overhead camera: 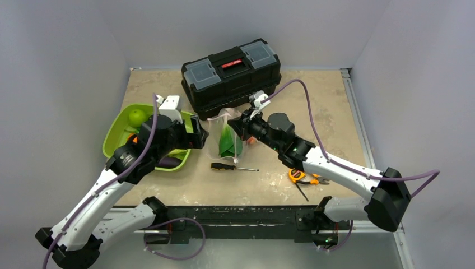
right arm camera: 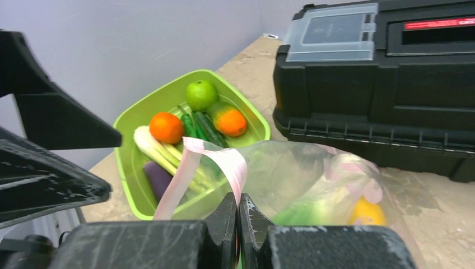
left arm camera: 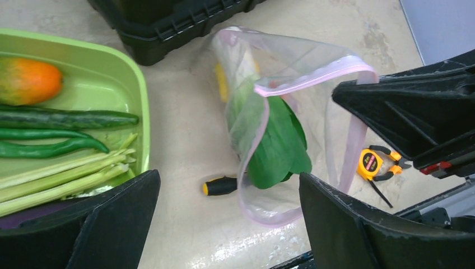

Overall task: Place the food in the zip-top bag and seal the zipper
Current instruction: Place the fake vegetable in the zipper food storage bag, then pick up the fake fruit from the bin.

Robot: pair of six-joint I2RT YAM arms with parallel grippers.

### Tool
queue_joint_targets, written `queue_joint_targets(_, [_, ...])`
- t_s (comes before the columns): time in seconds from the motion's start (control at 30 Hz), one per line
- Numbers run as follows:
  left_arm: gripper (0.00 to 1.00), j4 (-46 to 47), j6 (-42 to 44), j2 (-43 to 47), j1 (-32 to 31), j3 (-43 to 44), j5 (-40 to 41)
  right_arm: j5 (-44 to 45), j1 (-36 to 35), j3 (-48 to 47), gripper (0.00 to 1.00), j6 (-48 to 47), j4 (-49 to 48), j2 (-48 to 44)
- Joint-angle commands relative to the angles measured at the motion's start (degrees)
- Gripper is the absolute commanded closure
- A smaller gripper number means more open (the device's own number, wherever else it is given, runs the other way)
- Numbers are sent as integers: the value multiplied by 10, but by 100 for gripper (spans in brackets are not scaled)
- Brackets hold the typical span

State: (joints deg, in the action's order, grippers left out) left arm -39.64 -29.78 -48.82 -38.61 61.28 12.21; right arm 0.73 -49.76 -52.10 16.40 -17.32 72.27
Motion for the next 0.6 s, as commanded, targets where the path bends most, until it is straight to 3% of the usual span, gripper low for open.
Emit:
queue_joint_targets(0.0, [6,-40,29,25,23,19,16,51,2,-8,100,-6,-7,-19])
queue_joint_targets(0.27, [6,-101,51,10,106,32,93,44,2,-16,100,-6,0,-12])
queue_joint_targets(0.57, [1,-101,1,-92,367,26,59,33,3,-15,100,-5,-8,-3])
